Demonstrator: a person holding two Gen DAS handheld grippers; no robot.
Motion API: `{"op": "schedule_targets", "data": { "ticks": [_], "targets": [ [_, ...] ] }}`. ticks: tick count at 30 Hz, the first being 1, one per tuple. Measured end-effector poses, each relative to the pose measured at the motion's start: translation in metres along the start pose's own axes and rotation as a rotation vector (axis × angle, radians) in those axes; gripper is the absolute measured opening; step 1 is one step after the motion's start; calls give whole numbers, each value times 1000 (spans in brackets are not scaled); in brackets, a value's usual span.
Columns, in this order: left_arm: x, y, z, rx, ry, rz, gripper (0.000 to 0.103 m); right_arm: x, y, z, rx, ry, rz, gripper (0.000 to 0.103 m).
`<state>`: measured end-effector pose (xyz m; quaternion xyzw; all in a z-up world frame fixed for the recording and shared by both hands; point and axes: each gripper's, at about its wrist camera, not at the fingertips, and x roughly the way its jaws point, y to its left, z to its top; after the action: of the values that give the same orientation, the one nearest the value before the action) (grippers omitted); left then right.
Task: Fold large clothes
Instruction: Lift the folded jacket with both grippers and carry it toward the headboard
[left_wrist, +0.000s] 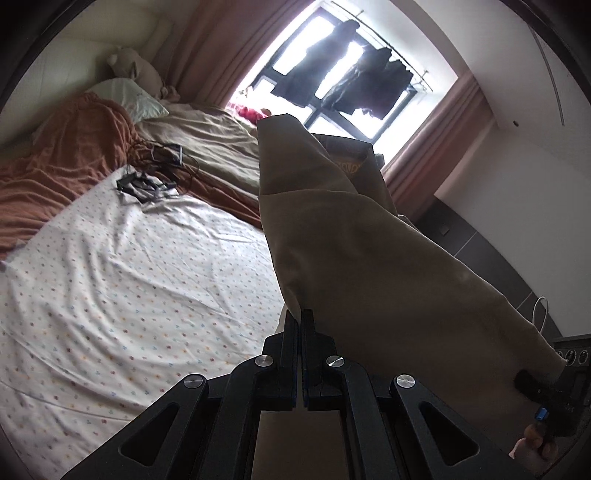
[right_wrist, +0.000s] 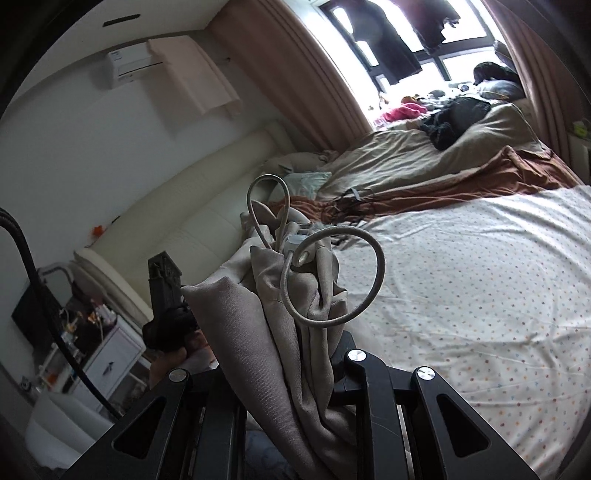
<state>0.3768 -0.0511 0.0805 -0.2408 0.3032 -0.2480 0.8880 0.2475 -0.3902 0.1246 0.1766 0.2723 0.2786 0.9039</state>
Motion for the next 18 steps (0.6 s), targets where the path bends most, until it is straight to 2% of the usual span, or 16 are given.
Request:
{"op": "schedule_targets", "data": {
  "ticks": [3,7,12,18],
  "targets": [
    [-34,20,18,-17,-49,17,0,20,33,11,-36,6,38,17],
    [-81,51,42,-28,-108,74,0,55,76,20,-77,27,113,17],
    [-143,96,70,-52,-184,156,0,112,133,25,-119,69,210,17],
    [-212,160,93,-99,-262,266,0,187,222,20,-178,140,318,17]
  ]
}}
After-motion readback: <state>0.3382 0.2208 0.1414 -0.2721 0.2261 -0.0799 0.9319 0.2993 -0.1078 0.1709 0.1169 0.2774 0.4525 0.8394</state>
